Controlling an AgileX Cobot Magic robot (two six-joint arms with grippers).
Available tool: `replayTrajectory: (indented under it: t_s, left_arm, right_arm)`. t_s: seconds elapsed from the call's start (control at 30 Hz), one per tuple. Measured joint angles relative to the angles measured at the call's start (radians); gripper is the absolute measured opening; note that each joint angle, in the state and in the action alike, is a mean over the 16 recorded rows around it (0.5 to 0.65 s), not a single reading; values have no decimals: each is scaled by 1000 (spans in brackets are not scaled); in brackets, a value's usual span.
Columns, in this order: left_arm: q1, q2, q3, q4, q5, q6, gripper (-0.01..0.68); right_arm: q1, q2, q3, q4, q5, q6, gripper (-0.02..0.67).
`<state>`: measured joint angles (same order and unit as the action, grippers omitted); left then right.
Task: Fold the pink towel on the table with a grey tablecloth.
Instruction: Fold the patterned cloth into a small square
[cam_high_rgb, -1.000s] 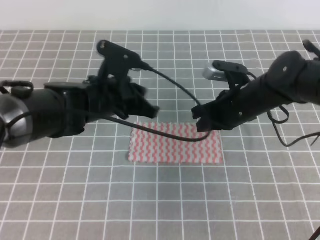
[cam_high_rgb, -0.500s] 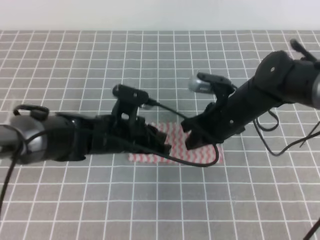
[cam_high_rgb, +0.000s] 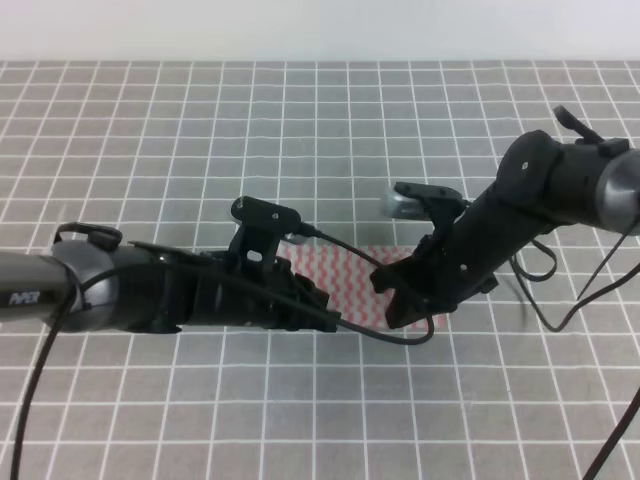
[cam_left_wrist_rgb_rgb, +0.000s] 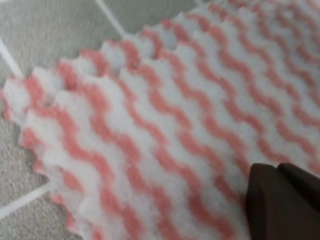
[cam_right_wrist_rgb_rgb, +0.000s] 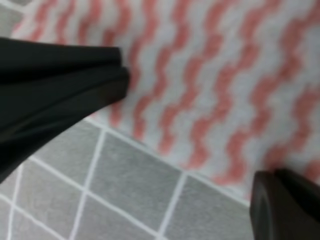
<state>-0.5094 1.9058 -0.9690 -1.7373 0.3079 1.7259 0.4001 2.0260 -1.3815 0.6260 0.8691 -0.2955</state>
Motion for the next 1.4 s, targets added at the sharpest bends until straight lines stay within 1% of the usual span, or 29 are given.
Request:
replayTrajectory:
  t_s: [0.37, 0.6, 1.17, 1.3, 1.4]
  left_arm:
    - [2, 18, -1, 0, -26, 1, 0]
    - [8, 18, -2, -1, -16, 1, -1]
    - [34, -36, -5, -2, 22, -3, -2]
    - [53, -60, -9, 19, 72, -56, -1]
    - [80, -74, -20, 58, 129, -122, -1]
  right_arm:
    - [-56, 5, -2, -99, 11, 70, -17]
    - [-93, -7, -5, -145, 37, 112, -17]
    - [-108, -169, -5, -144, 12, 140, -16]
    - [-108, -181, -5, -143, 5, 143, -16]
    - [-108, -179, -5, -139, 2, 144, -15]
